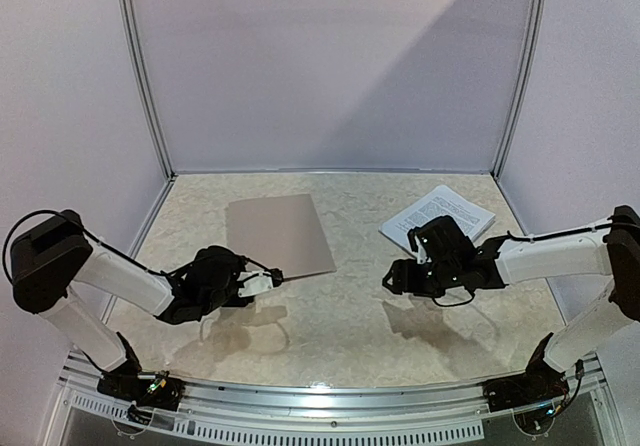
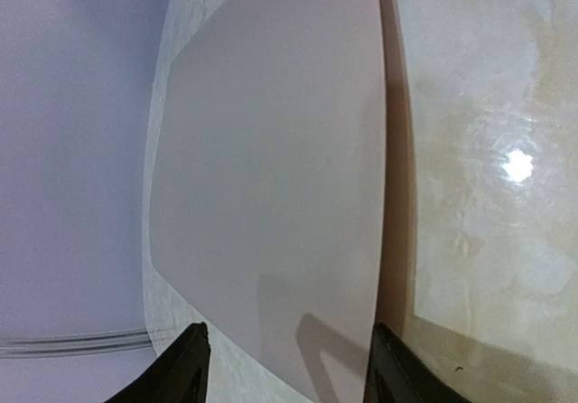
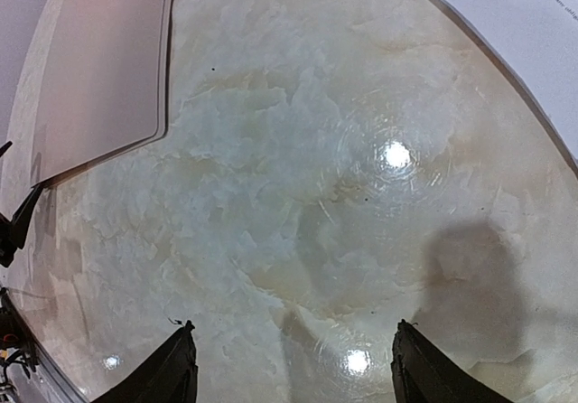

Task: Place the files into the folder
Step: Pick up the folder from the center of the board, then pass from the left arm to the right

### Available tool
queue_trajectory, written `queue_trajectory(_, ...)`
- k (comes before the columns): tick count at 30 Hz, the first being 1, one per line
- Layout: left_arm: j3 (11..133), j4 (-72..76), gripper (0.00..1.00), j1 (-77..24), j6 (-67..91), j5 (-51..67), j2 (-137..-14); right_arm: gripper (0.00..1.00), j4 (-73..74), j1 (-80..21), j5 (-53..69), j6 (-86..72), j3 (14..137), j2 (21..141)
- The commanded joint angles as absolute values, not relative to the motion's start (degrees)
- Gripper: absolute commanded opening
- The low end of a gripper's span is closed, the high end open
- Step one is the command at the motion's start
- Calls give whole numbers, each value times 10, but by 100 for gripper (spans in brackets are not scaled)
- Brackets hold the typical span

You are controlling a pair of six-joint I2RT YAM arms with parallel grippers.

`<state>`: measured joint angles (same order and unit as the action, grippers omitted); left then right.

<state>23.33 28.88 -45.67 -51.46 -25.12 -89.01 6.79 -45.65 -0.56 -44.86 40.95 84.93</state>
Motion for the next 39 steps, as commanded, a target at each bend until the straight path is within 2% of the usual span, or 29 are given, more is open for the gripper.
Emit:
queue_trajectory(1,210,378,60,-448,-538,-253,-906,73,62,-460,-6,-457,430,868)
queue_trajectory(5,203,407,60,-442,-556,-250,-931,73,65,-460,14,-456,447,885)
queue_trajectory(12,196,458,49,-434,-569,-252,-964,73,41,-460,37,-465,455,910)
queue_trajectory(14,195,471,39,-433,-570,-253,-972,73,40,-460,43,-463,464,921)
queue_trajectory(18,197,493,1,-433,-570,-262,-970,73,13,-461,71,-469,481,941)
queue_trajectory(25,209,397,0,-433,-503,-219,-873,73,-89,-460,129,-530,525,1005)
queue_trajectory(28,219,329,0,-433,-473,-191,-829,74,-176,-459,180,-575,549,1055)
queue_trajectory(33,205,332,0,-435,-473,-190,-820,74,-320,-451,245,-669,579,1139)
queue_trajectory(39,201,337,0,-434,-475,-187,-826,74,-401,-439,226,-722,558,1159)
